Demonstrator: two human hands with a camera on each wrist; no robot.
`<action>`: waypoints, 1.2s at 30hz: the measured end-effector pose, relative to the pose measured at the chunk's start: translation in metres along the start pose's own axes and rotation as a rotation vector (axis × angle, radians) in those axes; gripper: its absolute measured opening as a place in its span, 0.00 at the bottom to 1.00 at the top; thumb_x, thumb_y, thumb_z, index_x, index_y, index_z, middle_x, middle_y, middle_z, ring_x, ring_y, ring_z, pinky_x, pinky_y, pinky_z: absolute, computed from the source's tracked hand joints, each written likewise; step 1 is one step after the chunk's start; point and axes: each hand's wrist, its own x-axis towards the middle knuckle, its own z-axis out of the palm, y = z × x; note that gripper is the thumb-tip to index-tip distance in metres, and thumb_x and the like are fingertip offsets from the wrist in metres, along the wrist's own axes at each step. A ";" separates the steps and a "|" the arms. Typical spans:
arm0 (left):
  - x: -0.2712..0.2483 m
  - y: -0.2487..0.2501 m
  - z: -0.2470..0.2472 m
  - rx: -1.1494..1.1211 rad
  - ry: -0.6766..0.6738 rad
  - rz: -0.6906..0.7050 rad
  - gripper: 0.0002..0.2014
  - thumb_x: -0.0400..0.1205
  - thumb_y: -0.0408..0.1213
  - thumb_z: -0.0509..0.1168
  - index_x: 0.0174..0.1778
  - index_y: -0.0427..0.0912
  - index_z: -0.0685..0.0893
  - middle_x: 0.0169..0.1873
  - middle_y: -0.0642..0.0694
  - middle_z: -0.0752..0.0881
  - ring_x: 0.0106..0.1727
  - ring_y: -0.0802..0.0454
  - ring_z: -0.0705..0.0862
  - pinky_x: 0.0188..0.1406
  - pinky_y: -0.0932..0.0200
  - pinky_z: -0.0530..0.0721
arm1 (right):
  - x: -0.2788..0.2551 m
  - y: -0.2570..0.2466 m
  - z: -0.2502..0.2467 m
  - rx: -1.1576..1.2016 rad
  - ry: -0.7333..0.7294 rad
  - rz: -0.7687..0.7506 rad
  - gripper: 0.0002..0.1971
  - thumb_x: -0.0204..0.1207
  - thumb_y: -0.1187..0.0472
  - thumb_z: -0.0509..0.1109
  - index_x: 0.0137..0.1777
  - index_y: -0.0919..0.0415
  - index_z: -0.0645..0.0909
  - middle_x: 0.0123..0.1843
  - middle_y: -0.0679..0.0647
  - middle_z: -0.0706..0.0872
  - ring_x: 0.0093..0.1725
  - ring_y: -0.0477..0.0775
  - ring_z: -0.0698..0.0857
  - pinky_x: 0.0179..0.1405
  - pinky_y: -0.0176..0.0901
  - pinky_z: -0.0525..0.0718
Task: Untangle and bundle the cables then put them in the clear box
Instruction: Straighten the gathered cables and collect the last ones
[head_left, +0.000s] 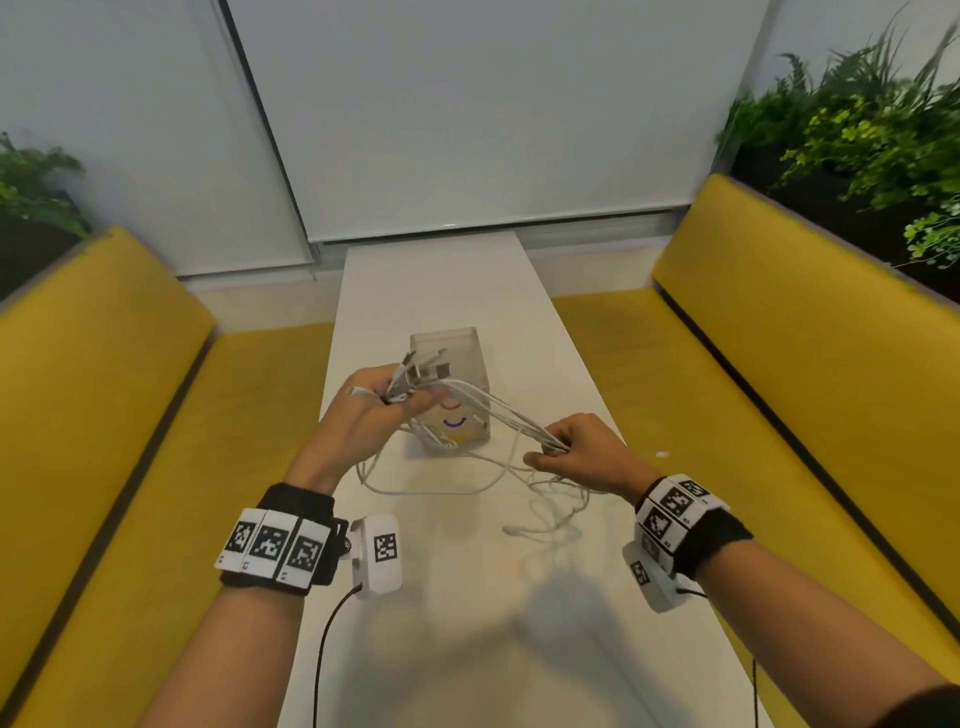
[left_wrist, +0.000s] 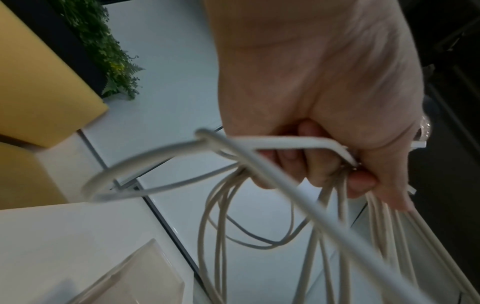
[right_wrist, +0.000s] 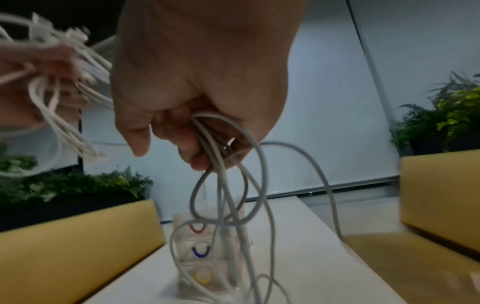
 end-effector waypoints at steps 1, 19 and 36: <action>0.000 0.004 -0.002 -0.020 0.031 -0.002 0.07 0.80 0.37 0.72 0.50 0.42 0.92 0.39 0.58 0.94 0.42 0.68 0.88 0.43 0.69 0.81 | 0.001 0.004 -0.001 -0.028 -0.029 0.033 0.22 0.72 0.49 0.78 0.23 0.56 0.72 0.22 0.51 0.75 0.24 0.49 0.73 0.28 0.43 0.69; 0.004 0.030 -0.063 -0.294 0.476 0.040 0.10 0.73 0.56 0.76 0.45 0.57 0.89 0.30 0.60 0.85 0.35 0.57 0.80 0.48 0.49 0.81 | -0.044 0.122 -0.013 -0.230 -0.153 0.375 0.28 0.61 0.34 0.80 0.33 0.54 0.69 0.29 0.49 0.71 0.30 0.49 0.68 0.32 0.43 0.65; 0.036 0.039 0.034 0.186 -0.110 0.161 0.09 0.79 0.47 0.74 0.51 0.48 0.92 0.42 0.55 0.93 0.46 0.62 0.90 0.46 0.60 0.84 | 0.006 -0.076 -0.011 0.520 0.017 -0.203 0.45 0.65 0.58 0.86 0.80 0.52 0.65 0.74 0.49 0.79 0.71 0.46 0.81 0.70 0.45 0.81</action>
